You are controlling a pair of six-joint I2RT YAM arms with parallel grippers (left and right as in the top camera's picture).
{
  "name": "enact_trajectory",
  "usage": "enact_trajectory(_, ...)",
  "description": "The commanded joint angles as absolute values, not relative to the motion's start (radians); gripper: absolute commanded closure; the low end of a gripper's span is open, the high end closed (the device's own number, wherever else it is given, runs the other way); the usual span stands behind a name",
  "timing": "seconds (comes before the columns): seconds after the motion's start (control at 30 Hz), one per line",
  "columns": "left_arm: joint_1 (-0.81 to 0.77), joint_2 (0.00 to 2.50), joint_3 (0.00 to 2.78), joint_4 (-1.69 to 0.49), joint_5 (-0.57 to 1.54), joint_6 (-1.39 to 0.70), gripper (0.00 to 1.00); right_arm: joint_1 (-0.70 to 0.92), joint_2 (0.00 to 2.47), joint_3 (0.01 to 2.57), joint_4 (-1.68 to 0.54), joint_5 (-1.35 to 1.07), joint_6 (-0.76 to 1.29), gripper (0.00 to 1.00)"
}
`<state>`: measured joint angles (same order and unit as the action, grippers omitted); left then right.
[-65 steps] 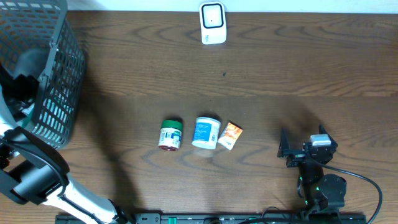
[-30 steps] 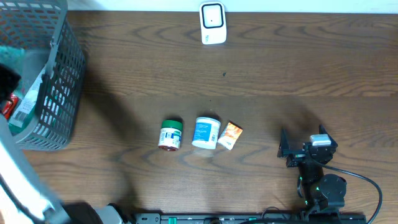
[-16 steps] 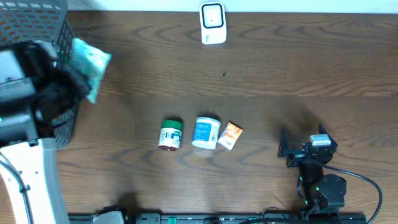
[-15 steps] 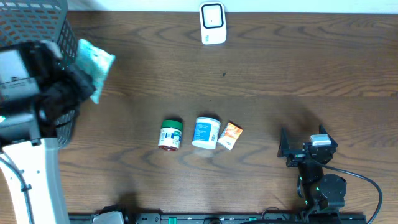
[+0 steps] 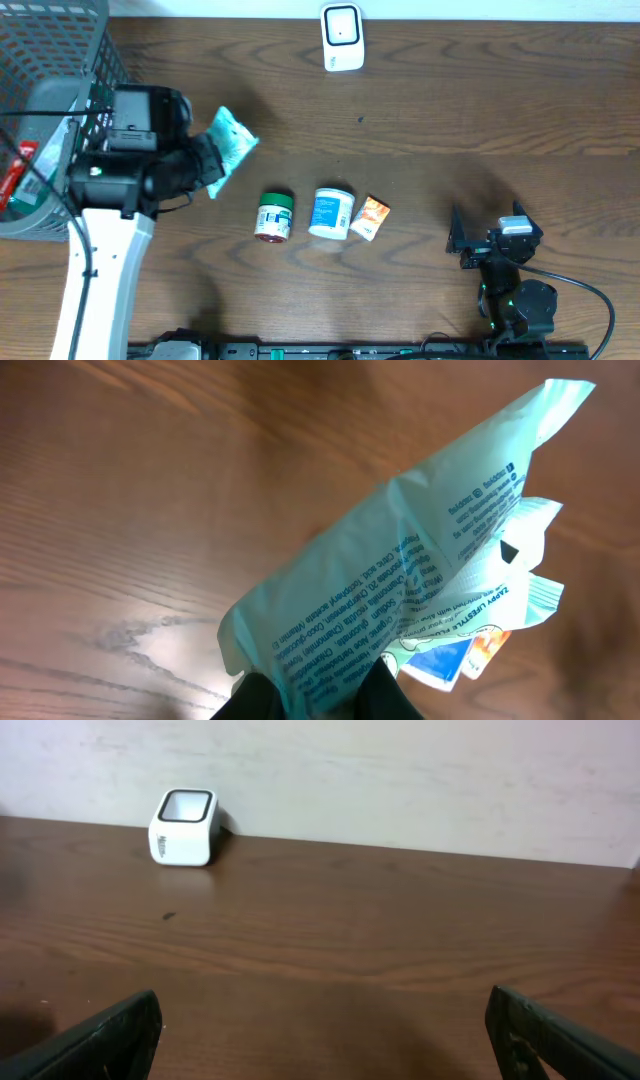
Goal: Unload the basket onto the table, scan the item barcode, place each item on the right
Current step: 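Lift a pale green pouch out of the basket with the left gripper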
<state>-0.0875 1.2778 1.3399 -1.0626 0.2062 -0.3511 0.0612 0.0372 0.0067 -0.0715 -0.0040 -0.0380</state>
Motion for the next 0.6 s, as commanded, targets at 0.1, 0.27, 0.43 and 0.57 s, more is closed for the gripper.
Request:
enact_trajectory(0.1,-0.157,1.303,1.305,-1.052,0.19,-0.346,0.91,0.053,0.033,0.006,-0.077,-0.005,-0.042,0.01)
enact_trajectory(0.27,-0.196,1.325,1.275,-1.046,0.188,-0.346,0.91,0.053,0.033,0.006,-0.077,-0.005,-0.042,0.01)
enact_trajectory(0.43,-0.211,1.359,1.26,-1.052,0.145,-0.35,0.9,0.053,0.033,0.006,-0.077,-0.005,-0.042,0.01)
enact_trajectory(0.57,-0.216,1.373,1.26,-1.054,0.145,-0.35,0.9,0.053,0.033,0.006,-0.077,-0.005,-0.042,0.01)
